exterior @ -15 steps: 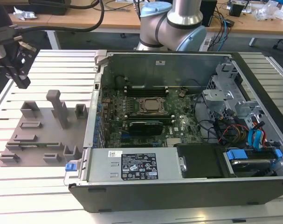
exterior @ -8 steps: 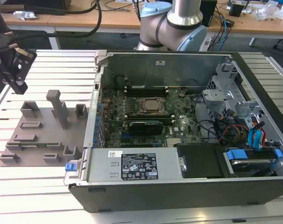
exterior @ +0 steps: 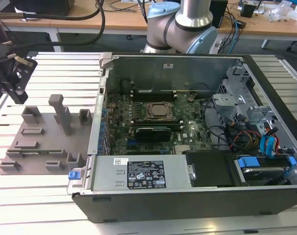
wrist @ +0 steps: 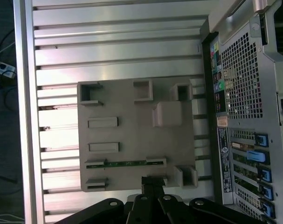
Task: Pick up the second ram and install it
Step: 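Reach for the second ram, then pick up the second ram and move it above second insertion slot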
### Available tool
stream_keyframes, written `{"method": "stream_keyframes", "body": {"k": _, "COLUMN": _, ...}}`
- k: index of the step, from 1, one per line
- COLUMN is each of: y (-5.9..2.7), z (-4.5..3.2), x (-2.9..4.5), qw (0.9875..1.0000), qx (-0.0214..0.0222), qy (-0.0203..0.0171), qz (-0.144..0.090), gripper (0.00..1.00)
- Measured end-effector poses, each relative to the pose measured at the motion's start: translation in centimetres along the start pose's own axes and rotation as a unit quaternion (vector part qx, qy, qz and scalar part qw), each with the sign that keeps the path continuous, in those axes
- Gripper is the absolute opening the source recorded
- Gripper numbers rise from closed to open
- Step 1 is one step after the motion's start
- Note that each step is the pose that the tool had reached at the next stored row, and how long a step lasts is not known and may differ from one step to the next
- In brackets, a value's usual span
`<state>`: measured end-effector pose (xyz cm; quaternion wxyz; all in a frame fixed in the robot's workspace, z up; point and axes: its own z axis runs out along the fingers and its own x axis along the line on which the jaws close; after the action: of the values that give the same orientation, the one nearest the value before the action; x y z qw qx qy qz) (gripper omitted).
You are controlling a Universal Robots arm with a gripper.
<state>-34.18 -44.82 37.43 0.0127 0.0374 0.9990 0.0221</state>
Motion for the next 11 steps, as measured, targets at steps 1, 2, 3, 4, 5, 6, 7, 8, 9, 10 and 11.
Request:
{"method": "stream_keyframes", "body": {"k": 1, "y": 0.0, "z": 0.0, "x": 0.0, "qw": 1.0, "qx": 0.0, "qy": 0.0, "qz": 0.0, "gripper": 0.1}}
{"method": "stream_keyframes", "body": {"k": 2, "y": 0.0, "z": 0.01, "x": 0.0, "qw": 1.0, "qx": 0.0, "qy": 0.0, "qz": 0.0, "gripper": 0.1}}
{"method": "stream_keyframes", "body": {"k": 3, "y": 0.0, "z": 0.01, "x": 0.0, "qw": 1.0, "qx": 0.0, "qy": 0.0, "qz": 0.0, "gripper": 0.1}}
{"method": "stream_keyframes", "body": {"k": 4, "y": 0.0, "z": 0.01, "x": 0.0, "qw": 1.0, "qx": 0.0, "qy": 0.0, "qz": 0.0, "gripper": 0.1}}
{"method": "stream_keyframes", "body": {"k": 5, "y": 0.0, "z": 0.02, "x": 0.0, "qw": 1.0, "qx": 0.0, "qy": 0.0, "qz": 0.0, "gripper": 0.1}}
{"method": "stream_keyframes", "body": {"k": 6, "y": 0.0, "z": 0.02, "x": 0.0, "qw": 1.0, "qx": 0.0, "qy": 0.0, "qz": 0.0, "gripper": 0.1}}
{"method": "stream_keyframes", "body": {"k": 7, "y": 0.0, "z": 0.02, "x": 0.0, "qw": 1.0, "qx": 0.0, "qy": 0.0, "qz": 0.0, "gripper": 0.1}}
{"method": "stream_keyframes", "body": {"k": 8, "y": 0.0, "z": 0.03, "x": 0.0, "qw": 1.0, "qx": 0.0, "qy": 0.0, "qz": 0.0, "gripper": 0.1}}
{"method": "stream_keyframes", "body": {"k": 9, "y": 0.0, "z": 0.03, "x": 0.0, "qw": 1.0, "qx": -0.0001, "qy": 0.0, "qz": 0.0, "gripper": 0.1}}
{"method": "stream_keyframes", "body": {"k": 10, "y": 0.0, "z": 0.03, "x": 0.01, "qw": 1.0, "qx": -0.0002, "qy": 0.0003, "qz": -0.007, "gripper": 0.1}}
{"method": "stream_keyframes", "body": {"k": 11, "y": 0.0, "z": 0.03, "x": 0.0, "qw": 0.9999, "qx": -0.0004, "qy": 0.0006, "qz": -0.015, "gripper": 0.1}}
